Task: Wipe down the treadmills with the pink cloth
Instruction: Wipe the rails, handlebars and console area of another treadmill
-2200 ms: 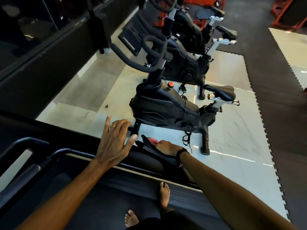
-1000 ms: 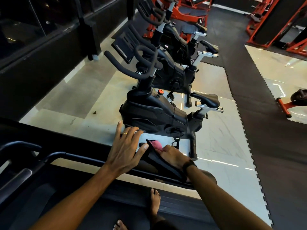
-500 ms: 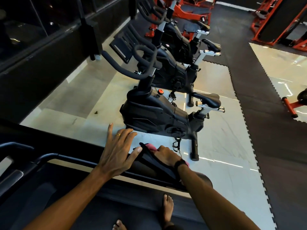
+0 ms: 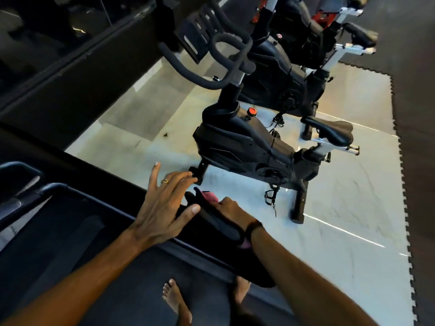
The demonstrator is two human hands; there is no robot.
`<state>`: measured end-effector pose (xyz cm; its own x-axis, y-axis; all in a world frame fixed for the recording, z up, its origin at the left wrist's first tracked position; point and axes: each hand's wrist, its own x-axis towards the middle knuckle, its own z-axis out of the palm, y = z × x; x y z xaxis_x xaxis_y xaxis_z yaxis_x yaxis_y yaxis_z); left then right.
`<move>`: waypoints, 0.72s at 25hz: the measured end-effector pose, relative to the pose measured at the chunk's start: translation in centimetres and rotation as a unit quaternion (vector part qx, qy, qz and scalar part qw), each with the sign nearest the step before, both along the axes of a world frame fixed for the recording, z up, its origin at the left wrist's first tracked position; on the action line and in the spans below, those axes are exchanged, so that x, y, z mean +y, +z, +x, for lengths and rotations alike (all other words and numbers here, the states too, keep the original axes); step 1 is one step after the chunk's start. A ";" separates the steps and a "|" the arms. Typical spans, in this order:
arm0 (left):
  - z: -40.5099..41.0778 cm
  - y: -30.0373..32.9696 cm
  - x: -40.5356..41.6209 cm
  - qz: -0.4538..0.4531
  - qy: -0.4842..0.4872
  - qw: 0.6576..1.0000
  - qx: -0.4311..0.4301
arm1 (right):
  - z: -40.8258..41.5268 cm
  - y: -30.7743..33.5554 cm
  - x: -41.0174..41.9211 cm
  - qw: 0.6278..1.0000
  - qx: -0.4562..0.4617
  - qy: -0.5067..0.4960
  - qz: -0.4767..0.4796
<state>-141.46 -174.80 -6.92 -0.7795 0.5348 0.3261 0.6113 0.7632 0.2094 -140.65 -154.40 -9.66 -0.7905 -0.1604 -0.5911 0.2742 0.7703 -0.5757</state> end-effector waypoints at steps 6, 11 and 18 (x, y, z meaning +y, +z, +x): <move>0.6 -0.5 1.3 -0.022 0.073 0.996 -0.042 | 2.9 -0.1 2.7 0.997 0.059 -0.009 -0.046; 0.7 -0.3 1.6 -0.054 0.076 0.994 -0.057 | 7.0 2.7 4.3 0.979 0.185 0.077 0.043; 1.4 0.5 2.3 -0.022 0.046 0.996 -0.076 | 3.0 -0.5 5.2 0.995 0.005 0.009 -0.096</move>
